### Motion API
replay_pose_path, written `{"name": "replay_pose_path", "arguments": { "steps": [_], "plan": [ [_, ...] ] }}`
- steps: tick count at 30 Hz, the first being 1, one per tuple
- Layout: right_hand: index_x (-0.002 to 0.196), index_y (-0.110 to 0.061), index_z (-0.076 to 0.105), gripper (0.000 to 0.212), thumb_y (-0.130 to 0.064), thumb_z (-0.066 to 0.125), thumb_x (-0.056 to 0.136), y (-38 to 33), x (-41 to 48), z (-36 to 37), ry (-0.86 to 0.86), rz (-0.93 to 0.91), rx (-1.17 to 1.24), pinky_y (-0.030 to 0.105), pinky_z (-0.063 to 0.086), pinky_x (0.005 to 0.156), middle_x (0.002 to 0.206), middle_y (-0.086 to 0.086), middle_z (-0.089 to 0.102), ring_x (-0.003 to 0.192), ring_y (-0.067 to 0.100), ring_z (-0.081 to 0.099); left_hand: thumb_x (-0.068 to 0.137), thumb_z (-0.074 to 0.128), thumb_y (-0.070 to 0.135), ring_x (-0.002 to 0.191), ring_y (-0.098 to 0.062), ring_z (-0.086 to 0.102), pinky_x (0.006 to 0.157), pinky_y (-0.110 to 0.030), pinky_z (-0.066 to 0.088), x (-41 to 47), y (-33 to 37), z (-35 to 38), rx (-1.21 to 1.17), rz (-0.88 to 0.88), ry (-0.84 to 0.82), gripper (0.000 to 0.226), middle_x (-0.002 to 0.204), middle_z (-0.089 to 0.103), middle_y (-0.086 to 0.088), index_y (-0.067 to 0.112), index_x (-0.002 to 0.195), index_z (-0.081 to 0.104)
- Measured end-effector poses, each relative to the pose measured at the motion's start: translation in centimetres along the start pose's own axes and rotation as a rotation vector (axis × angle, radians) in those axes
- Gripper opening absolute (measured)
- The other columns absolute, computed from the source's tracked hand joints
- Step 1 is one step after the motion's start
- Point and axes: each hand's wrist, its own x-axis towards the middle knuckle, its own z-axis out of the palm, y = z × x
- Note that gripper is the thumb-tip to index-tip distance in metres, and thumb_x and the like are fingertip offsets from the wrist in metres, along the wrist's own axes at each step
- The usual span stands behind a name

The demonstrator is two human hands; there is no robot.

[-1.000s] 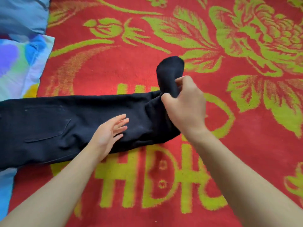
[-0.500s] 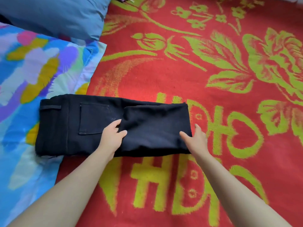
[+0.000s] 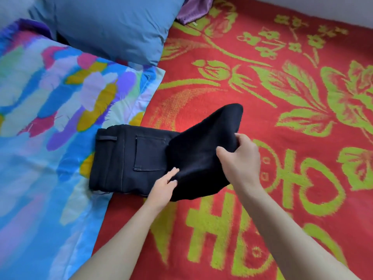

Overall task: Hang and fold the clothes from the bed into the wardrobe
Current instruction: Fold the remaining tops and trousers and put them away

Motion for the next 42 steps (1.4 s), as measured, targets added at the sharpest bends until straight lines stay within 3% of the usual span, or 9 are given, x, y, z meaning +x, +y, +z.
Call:
{"name": "replay_pose_path", "arguments": {
  "steps": [6,9,12,16,20,23,27,35,42],
  "plan": [
    [0.149,-0.016,0.014,0.069,-0.033,0.050,0.093,-11.4,-6.8,9.3,-0.634,-0.420,-0.018,0.043,0.028,0.100,0.125,0.006,0.053,0.120,0.026,0.041,0.097,0.031,-0.007,0.058,0.007,0.060,0.062,-0.010,0.044,-3.7,-2.1,-6.0,-0.904,-0.238,0.157,0.046,0.059,0.063,0.024,0.017,0.070,0.060],
    [0.150,-0.023,0.015,0.062,-0.039,0.043,0.096,-8.5,-6.8,11.2,-0.642,-0.407,0.049,0.039,0.026,0.102,0.127,0.004,0.054,0.124,0.022,0.037,0.099,0.033,0.018,0.075,-0.019,0.062,0.072,-0.034,0.044,-5.8,-6.4,-8.1,-1.294,-0.424,0.295,0.039,0.083,0.064,-0.007,0.013,0.079,0.066],
    [0.141,-0.015,0.038,0.062,-0.043,0.045,0.086,-0.9,-5.1,11.7,-0.259,-0.559,-0.355,0.043,0.047,0.093,0.132,0.014,0.052,0.124,0.032,0.042,0.096,0.044,0.012,0.083,-0.025,0.061,0.072,-0.028,0.046,-7.9,-10.5,-8.8,-0.785,-0.434,0.384,0.019,0.102,0.065,-0.018,0.005,0.106,0.059],
    [0.136,-0.024,0.036,0.100,-0.051,0.083,0.051,7.4,-4.2,12.5,-0.458,-1.023,-0.798,0.058,0.046,0.088,0.142,0.018,0.031,0.128,0.036,0.032,0.080,0.050,0.021,0.107,-0.032,0.050,0.087,-0.042,0.045,-7.4,-13.1,-9.7,0.495,0.272,0.717,0.044,0.117,0.055,-0.022,0.006,0.122,0.053],
    [0.146,-0.026,0.019,0.092,-0.001,0.060,0.067,8.6,-3.0,14.1,-0.291,-1.254,-0.900,0.062,0.035,0.099,0.150,0.018,0.018,0.143,0.037,0.009,0.056,0.081,0.030,0.136,-0.036,0.023,0.108,-0.051,0.020,-3.2,-12.3,-9.2,1.091,0.710,0.478,0.101,0.144,0.028,-0.021,0.024,0.142,0.028],
    [0.148,-0.029,0.013,0.071,0.006,0.023,0.087,9.0,-1.2,15.5,-0.182,-1.438,-0.897,0.060,0.027,0.103,0.153,0.016,0.017,0.144,0.035,0.009,0.035,0.091,0.042,0.142,-0.037,0.004,0.109,-0.050,0.009,0.1,-13.3,-9.1,1.174,0.652,0.369,0.135,0.151,0.010,-0.022,0.025,0.145,0.015],
    [0.133,-0.028,0.040,0.042,-0.008,0.023,0.101,8.7,0.0,15.5,-0.237,-1.597,-0.811,0.061,0.041,0.094,0.135,0.009,0.050,0.126,0.033,0.047,0.051,0.084,0.048,0.145,-0.033,-0.007,0.110,-0.049,0.011,1.9,-15.5,-8.3,1.166,0.761,0.483,0.117,0.157,-0.010,-0.016,0.026,0.144,0.016],
    [0.120,-0.020,0.048,0.037,-0.006,0.019,0.101,5.5,2.2,9.9,-0.365,-1.571,-0.689,0.058,0.047,0.087,0.120,0.012,0.064,0.113,0.037,0.058,0.077,0.060,0.015,0.126,-0.043,0.040,0.103,-0.051,0.028,4.5,-13.8,-8.1,1.032,0.718,0.900,0.069,0.139,0.043,-0.016,0.019,0.139,0.030],
    [0.132,-0.018,0.040,0.055,0.003,0.032,0.081,6.4,0.8,6.7,-0.373,-1.465,-0.777,0.054,0.049,0.087,0.127,0.011,0.060,0.117,0.037,0.056,0.066,0.048,0.003,0.086,-0.033,0.066,0.076,-0.039,0.045,2.3,-10.5,-9.4,0.914,0.663,0.751,0.055,0.099,0.068,-0.012,0.017,0.120,0.049]
  ]
}}
